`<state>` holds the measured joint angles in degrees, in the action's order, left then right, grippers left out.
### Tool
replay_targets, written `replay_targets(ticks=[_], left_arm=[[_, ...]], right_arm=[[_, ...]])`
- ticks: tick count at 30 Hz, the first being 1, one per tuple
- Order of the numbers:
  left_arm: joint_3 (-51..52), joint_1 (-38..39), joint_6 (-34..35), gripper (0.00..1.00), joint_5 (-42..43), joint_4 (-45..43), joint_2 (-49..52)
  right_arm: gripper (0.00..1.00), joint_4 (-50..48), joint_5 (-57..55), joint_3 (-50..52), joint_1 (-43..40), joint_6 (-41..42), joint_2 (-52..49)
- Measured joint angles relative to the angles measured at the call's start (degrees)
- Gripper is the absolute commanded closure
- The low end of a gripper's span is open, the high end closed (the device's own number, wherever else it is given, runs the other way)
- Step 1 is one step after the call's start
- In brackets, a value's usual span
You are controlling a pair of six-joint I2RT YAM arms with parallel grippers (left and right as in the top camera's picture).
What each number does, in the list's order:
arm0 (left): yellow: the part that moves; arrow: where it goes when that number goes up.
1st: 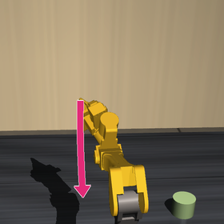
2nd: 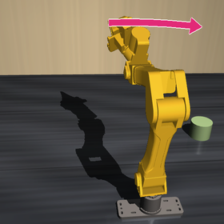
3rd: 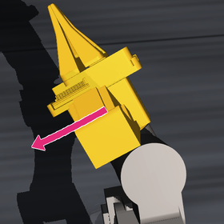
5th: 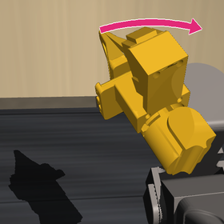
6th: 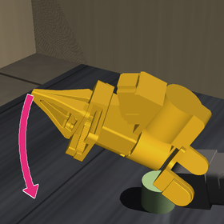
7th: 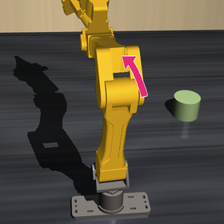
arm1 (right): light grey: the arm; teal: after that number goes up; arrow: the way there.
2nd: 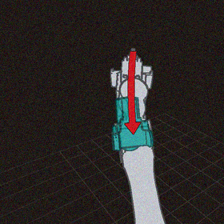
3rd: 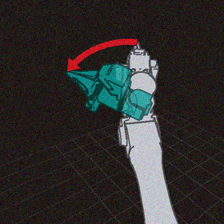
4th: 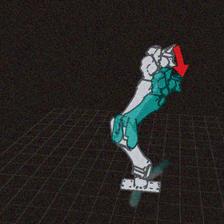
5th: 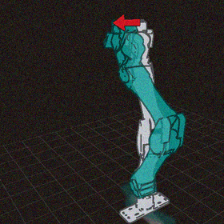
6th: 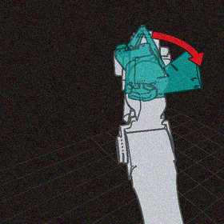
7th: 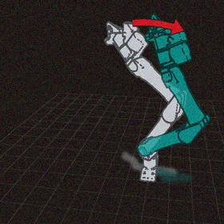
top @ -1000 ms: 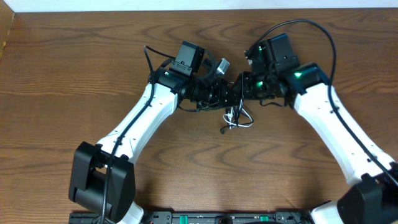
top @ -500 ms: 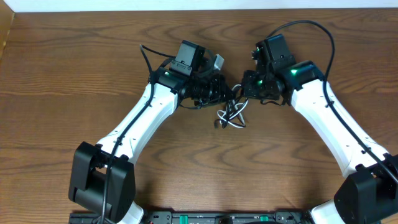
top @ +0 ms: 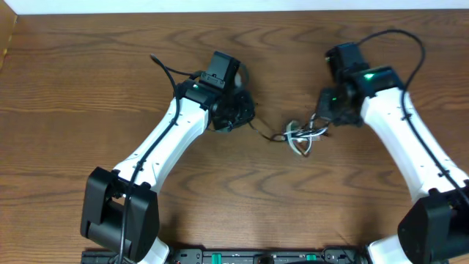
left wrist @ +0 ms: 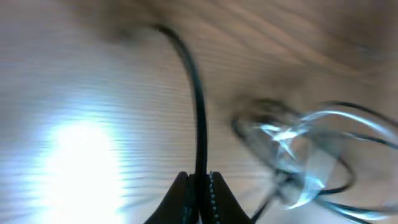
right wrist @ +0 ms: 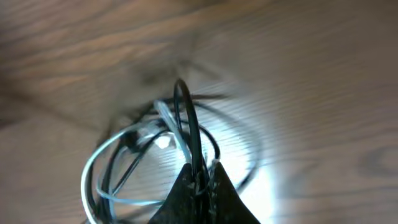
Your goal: Untangle cables
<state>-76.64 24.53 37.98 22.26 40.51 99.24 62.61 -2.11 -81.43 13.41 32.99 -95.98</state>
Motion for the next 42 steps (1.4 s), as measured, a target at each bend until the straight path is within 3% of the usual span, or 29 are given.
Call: replay_targets(ticks=[11,13,17,21,29,42], left_arm=[[0.02,-0.81,-0.07,0.92,-10.19,6.16,0.00],[0.00,-0.87,-0.15,0.83,-11.08,6.12,0.00],[0.00,-1.20,-0.31,0.47,-11.30,5.81,0.00],[0.00,-1.60,-1.84,0.45,-7.10,3.61,0.00],[0.02,-1.60,-8.55,0.45,9.60,-0.68,0.00],[0.02,2.91,-16.13,0.46,19.26,0.02,5.31]], right_arm=[[0.99,2.40,10.78,-3.17,-10.73,-4.68,0.17],[0.99,2.40,12.50,-3.17,-10.58,-5.29,0.17],[0.99,2.56,12.87,-3.17,-9.22,-6.08,0.17],[0.99,2.54,12.87,-3.17,-5.90,-6.40,0.17],[0.99,1.90,13.07,-3.17,-1.51,-6.25,0.17],[0.99,0.00,21.14,-4.07,-2.03,-9.44,0.17]])
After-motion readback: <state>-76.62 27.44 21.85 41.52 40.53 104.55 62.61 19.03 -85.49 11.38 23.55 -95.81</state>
